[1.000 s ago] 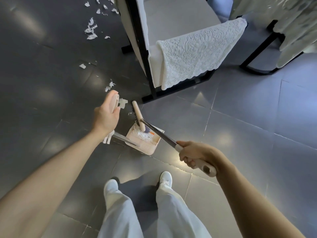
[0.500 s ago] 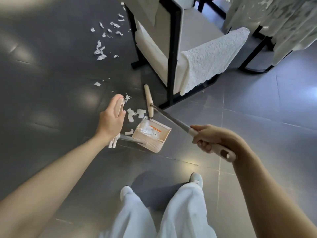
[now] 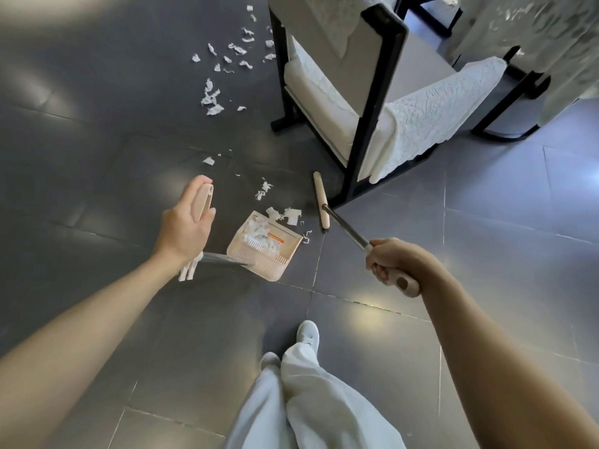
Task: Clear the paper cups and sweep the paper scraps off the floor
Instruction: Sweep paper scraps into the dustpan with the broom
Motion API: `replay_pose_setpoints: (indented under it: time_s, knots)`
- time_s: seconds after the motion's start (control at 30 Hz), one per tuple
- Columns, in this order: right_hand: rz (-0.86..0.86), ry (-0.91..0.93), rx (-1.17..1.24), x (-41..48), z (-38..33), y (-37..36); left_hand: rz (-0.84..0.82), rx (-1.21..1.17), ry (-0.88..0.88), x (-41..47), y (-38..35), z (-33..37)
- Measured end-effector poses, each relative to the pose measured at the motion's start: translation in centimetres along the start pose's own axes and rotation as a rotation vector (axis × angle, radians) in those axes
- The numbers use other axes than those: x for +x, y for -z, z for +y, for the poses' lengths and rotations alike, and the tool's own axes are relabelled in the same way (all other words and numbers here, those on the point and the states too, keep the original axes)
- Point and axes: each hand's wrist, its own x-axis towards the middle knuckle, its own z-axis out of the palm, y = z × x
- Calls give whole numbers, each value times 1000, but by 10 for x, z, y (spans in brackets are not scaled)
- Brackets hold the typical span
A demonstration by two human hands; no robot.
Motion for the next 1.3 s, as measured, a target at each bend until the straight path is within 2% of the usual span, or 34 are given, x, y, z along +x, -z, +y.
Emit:
replay_pose_setpoints:
  time_s: [0.2,0.5,0.73,0.87,1.0,1.17,1.3]
  knots:
    - [-97,-110,-24,36,-27,-33,7,19,-3,32,17,-15]
    - [-219,-89,67,72,-118,-91,10,75,-9,88,52,-52]
    - [-174,-65,196,80,-160,-139,-81,66,-49,159,114,-121]
    - [-110,-89,460,67,-165,-174,-123,58,-86,195,148,-151]
    - [-18,-99,622,36,-177,-217,-181,112,-137,222,179,-168]
    - [115,-134,631,8,-184,-246,-216,166,-208,240,199,-180]
    - [166,-133,535,4,-184,-287,-231,174,-247,239,203,-193]
